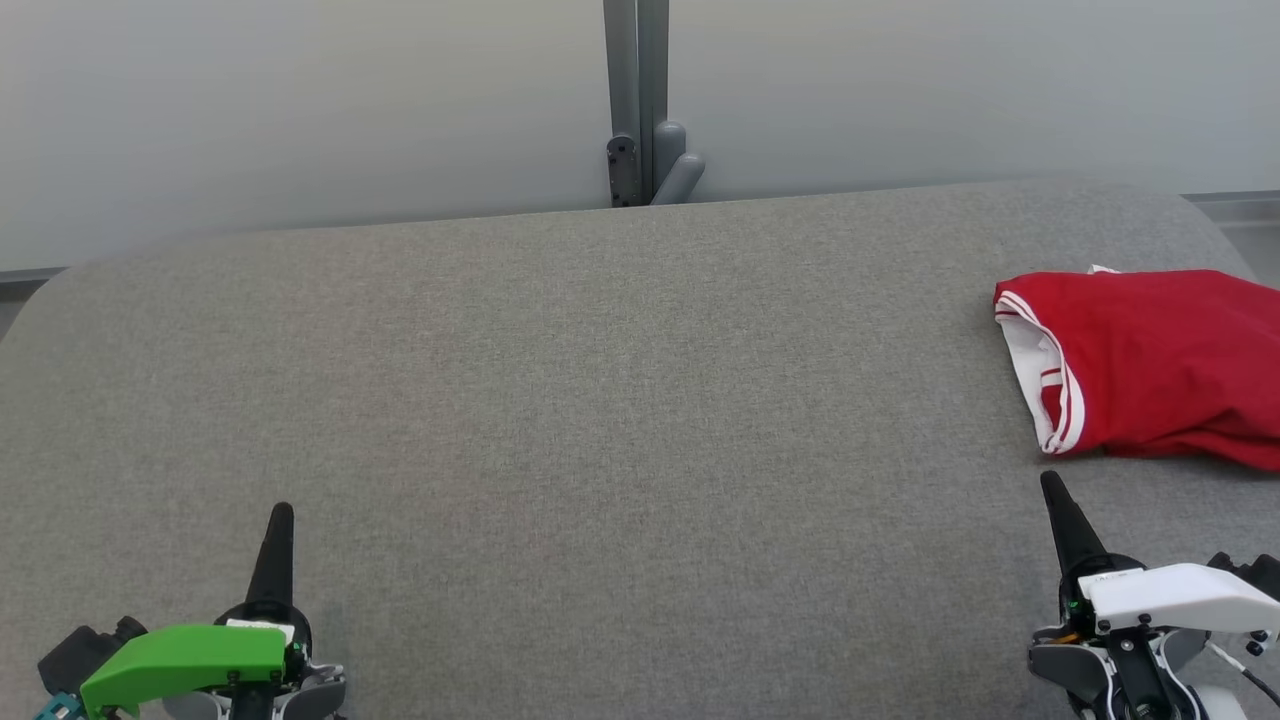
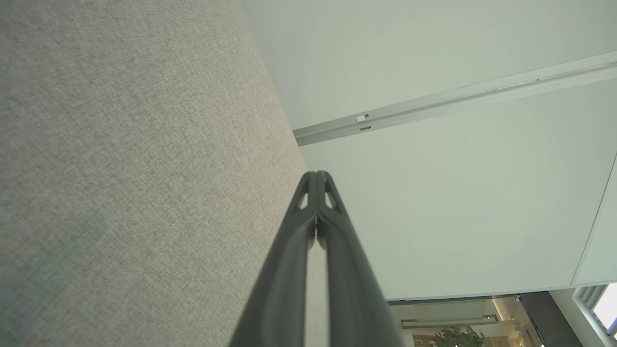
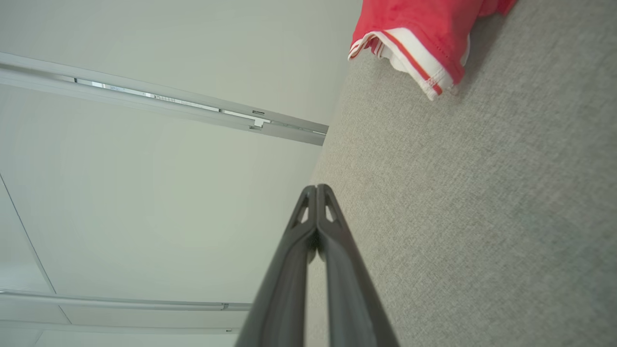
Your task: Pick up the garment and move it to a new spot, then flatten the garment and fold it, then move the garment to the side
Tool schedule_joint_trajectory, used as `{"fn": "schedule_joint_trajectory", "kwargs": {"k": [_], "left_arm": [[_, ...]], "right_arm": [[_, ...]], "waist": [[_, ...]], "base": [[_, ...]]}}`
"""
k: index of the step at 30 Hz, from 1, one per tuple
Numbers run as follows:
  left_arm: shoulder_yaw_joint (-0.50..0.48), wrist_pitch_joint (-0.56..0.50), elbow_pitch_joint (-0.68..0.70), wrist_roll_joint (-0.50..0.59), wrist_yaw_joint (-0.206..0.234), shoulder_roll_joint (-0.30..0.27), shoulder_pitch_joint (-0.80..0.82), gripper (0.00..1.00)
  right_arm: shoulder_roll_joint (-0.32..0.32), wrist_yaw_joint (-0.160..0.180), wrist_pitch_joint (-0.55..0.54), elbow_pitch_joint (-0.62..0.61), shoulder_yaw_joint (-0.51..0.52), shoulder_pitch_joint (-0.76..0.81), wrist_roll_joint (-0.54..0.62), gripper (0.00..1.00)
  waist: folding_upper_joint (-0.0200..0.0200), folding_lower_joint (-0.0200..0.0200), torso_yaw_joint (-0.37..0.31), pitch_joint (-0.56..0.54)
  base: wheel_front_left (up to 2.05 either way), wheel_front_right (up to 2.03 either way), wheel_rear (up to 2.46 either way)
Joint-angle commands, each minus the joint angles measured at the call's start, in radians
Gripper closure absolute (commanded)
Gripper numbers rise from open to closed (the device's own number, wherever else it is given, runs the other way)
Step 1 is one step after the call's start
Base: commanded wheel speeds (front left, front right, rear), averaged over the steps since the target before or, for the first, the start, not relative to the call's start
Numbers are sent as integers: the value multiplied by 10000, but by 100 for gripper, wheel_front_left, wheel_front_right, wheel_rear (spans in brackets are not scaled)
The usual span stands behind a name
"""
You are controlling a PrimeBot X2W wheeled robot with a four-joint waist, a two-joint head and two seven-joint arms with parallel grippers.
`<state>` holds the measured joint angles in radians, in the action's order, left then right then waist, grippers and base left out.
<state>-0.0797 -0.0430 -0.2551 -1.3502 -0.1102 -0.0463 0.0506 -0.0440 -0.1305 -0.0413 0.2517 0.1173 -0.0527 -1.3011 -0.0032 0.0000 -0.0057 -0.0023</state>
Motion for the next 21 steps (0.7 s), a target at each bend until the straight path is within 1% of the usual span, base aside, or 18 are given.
{"fn": "schedule_joint_trajectory", "kwargs": {"k": [1,21], "left_arm": [[-58,-66,102,-204,-69,-50,211,100],[-229,-493,129,-1748,-165,-60,483,100]], "right_arm": [[-62,-4,-58,-107,-1,-201,-256,100],[-79,-4,-491,-170,-5,-388,-2058,100]], "waist": [[22,0,2,1],[28,0,34,31]], "base": [[0,0,0],[0,0,0]]}}
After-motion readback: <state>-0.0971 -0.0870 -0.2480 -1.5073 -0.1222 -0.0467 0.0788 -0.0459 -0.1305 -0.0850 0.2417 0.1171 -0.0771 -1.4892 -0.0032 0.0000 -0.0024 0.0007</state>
